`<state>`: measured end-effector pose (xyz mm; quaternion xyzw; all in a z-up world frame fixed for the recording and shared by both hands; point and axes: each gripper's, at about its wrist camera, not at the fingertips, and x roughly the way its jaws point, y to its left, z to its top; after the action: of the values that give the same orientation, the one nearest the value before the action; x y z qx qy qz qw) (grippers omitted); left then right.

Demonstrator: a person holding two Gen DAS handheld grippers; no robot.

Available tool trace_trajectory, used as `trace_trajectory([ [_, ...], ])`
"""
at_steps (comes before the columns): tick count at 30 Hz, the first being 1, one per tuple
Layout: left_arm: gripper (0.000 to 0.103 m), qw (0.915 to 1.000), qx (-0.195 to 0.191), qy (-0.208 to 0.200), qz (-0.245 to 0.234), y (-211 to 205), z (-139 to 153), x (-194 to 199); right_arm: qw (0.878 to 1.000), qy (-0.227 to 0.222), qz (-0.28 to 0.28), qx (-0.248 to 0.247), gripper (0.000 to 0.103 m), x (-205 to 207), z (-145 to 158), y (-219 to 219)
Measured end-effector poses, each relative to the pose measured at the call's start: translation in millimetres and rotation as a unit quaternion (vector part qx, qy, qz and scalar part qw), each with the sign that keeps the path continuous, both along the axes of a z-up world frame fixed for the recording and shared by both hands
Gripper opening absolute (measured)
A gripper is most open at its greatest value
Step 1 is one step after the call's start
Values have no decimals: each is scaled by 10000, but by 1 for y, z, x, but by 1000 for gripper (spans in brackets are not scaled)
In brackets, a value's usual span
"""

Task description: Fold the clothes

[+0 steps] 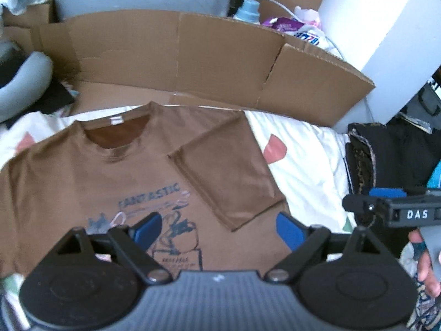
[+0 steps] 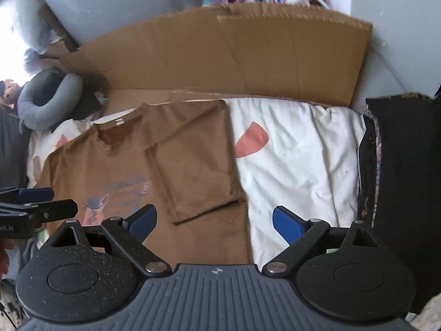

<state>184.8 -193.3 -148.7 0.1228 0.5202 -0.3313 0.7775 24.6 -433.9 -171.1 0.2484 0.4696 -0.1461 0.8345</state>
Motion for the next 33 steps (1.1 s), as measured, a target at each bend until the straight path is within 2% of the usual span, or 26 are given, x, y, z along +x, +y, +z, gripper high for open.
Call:
trace_trajectory([
  [5,94,9995,244,127,135,9,39,-8,9998,-5,201,-47,96,-4,44,16],
  [7,95,9996,275,68,43,9,56,-16,9991,-105,318,255,97,-8,63,17],
  [13,97,9998,189,-51,-32,15,111,-45,9990,-179,312,282,100,-28,119,21],
  [16,99,9999,123,-33,97,23,133,-55,9989,-202,276,308,100,-38,146,23],
  [25,99,9988,166,5,456,50,185,-72,9983,-308,351,352,101,-52,191,33],
  [33,99,9963,177,5,843,98,226,-56,9973,-365,514,372,101,-54,231,42],
])
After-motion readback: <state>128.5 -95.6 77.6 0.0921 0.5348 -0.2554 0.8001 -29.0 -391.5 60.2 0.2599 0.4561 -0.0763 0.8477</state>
